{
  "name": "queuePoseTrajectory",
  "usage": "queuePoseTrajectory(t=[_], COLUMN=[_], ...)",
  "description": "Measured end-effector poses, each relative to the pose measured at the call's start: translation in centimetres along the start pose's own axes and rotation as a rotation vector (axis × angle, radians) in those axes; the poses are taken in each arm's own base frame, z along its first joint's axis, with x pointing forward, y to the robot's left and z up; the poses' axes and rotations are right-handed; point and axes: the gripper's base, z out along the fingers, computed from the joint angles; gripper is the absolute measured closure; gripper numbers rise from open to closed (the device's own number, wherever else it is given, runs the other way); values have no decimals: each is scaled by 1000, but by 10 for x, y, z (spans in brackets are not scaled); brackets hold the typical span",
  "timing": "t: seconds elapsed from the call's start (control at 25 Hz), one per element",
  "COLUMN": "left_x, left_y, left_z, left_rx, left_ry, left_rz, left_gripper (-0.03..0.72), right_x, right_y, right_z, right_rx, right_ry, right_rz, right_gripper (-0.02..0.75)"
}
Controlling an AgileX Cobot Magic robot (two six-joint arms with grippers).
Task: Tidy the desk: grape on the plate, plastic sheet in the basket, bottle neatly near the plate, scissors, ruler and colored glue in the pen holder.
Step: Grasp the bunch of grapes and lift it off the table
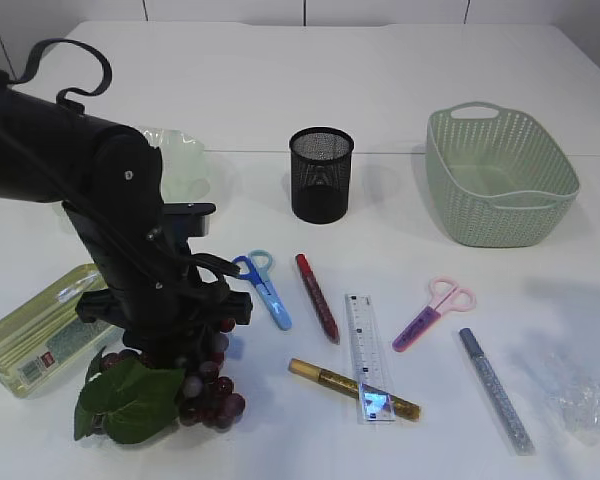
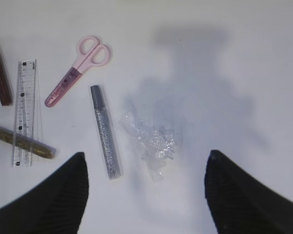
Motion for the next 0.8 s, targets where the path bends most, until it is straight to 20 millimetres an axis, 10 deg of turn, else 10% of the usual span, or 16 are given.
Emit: queuePoseTrajectory(t=[0.32,0.8], left_x=[4,-17], left_y=[0,-16], left_z=[-28,-166], left_rx=[0,141], left_ry=[3,-377], left_rz=[8,112], left_gripper=[522,523], right_x=[0,-1], right_y=[0,0], right_z=[1,3], right_rx=[0,1], right_ry=[2,13], right_rz=[0,2], right_gripper=[162,162])
